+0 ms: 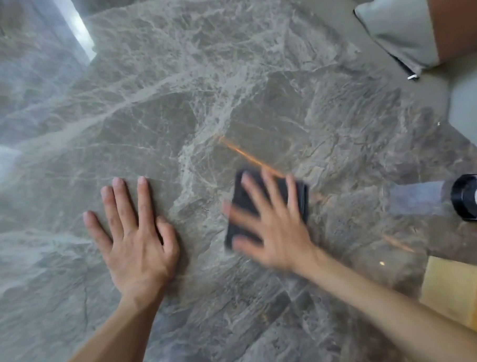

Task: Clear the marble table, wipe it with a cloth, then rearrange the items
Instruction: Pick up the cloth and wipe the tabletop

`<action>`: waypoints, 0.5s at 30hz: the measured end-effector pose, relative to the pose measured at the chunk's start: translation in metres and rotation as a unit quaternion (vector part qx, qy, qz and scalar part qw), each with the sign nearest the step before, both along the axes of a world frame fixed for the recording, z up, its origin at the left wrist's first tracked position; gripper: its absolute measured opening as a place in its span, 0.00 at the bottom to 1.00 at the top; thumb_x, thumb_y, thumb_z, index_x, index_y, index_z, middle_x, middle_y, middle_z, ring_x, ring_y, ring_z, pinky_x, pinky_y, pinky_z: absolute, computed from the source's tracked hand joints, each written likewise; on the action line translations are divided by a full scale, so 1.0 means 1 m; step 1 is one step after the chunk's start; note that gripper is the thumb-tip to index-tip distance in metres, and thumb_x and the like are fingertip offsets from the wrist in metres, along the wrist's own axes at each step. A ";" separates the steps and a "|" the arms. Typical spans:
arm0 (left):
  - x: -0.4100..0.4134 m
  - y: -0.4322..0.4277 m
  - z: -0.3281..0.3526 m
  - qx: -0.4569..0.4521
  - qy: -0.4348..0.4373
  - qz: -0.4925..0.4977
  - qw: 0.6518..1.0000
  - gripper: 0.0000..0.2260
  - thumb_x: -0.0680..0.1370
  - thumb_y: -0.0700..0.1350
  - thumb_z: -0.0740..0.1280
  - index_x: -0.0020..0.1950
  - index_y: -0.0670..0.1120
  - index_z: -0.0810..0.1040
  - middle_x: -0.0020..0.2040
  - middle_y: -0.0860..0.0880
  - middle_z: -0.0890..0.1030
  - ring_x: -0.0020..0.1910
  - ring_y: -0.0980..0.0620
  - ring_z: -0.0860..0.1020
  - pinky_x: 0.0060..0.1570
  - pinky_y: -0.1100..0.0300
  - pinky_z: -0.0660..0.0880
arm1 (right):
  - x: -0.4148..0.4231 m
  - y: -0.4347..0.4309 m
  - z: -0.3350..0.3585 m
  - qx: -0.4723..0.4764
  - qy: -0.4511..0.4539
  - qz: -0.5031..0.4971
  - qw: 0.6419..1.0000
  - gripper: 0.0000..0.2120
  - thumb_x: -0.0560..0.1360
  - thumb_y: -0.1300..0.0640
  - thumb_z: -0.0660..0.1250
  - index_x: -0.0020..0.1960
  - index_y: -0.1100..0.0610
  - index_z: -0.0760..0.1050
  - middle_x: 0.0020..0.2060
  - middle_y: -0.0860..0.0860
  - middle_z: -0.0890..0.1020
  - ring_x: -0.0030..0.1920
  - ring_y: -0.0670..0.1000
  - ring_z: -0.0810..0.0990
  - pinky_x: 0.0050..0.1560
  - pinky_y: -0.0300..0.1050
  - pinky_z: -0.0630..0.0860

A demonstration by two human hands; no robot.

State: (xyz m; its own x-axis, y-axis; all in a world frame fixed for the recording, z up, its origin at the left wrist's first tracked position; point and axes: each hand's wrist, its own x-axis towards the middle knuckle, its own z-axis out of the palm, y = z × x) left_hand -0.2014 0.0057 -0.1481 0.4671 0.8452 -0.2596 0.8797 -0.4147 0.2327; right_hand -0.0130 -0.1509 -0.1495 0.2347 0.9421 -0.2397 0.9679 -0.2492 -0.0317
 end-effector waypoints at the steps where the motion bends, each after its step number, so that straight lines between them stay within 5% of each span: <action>1: 0.001 -0.001 0.001 0.002 0.000 -0.002 1.000 0.31 0.75 0.50 0.49 0.79 0.52 0.47 0.80 0.44 0.47 0.79 0.47 0.43 0.75 0.38 0.42 | -0.008 -0.029 0.006 -0.018 0.023 0.075 0.997 0.31 0.75 0.29 0.52 0.76 0.35 0.53 0.79 0.55 0.53 0.78 0.67 0.48 0.68 0.78 0.50; 3: 0.003 -0.001 0.001 0.005 0.000 -0.004 1.000 0.31 0.75 0.50 0.51 0.79 0.51 0.47 0.80 0.44 0.47 0.79 0.46 0.44 0.75 0.38 0.42 | 0.043 -0.052 0.008 -0.034 -0.002 0.145 0.989 0.32 0.75 0.28 0.50 0.76 0.34 0.49 0.79 0.53 0.54 0.78 0.66 0.51 0.67 0.79 0.52; 4: 0.002 0.000 0.000 0.005 0.001 -0.006 1.000 0.32 0.75 0.50 0.51 0.79 0.51 0.47 0.80 0.44 0.47 0.79 0.46 0.44 0.75 0.39 0.41 | 0.084 -0.046 0.002 -0.024 -0.036 0.098 0.994 0.32 0.75 0.28 0.47 0.76 0.33 0.45 0.79 0.53 0.53 0.77 0.66 0.51 0.66 0.79 0.53; 7: -0.001 0.001 -0.002 0.003 -0.002 -0.007 1.000 0.32 0.75 0.50 0.52 0.79 0.51 0.47 0.80 0.44 0.47 0.79 0.46 0.44 0.75 0.39 0.41 | 0.170 0.031 -0.002 0.028 -0.033 -0.287 0.957 0.30 0.76 0.29 0.41 0.76 0.33 0.42 0.80 0.53 0.50 0.78 0.65 0.50 0.68 0.77 0.51; 9: -0.002 -0.001 -0.001 -0.001 0.000 -0.006 1.000 0.32 0.75 0.50 0.51 0.79 0.51 0.47 0.80 0.44 0.47 0.79 0.46 0.44 0.75 0.38 0.42 | 0.139 0.070 0.000 0.042 -0.055 -0.351 0.934 0.29 0.77 0.31 0.40 0.77 0.35 0.44 0.80 0.54 0.50 0.78 0.65 0.50 0.69 0.77 0.50; 12: 0.000 0.000 0.001 -0.006 -0.005 0.000 1.000 0.31 0.75 0.50 0.49 0.79 0.51 0.47 0.80 0.44 0.47 0.79 0.47 0.44 0.75 0.38 0.42 | 0.028 0.026 -0.002 0.008 -0.007 -0.017 1.000 0.29 0.77 0.31 0.43 0.77 0.37 0.53 0.79 0.55 0.53 0.78 0.66 0.48 0.69 0.78 0.49; 15: 0.000 0.001 0.002 -0.015 -0.010 0.002 1.000 0.31 0.75 0.51 0.48 0.79 0.52 0.46 0.80 0.45 0.46 0.79 0.48 0.42 0.75 0.39 0.41 | 0.032 -0.059 0.011 -0.059 0.028 0.251 0.966 0.27 0.76 0.30 0.53 0.74 0.34 0.59 0.78 0.52 0.58 0.78 0.65 0.53 0.69 0.78 0.51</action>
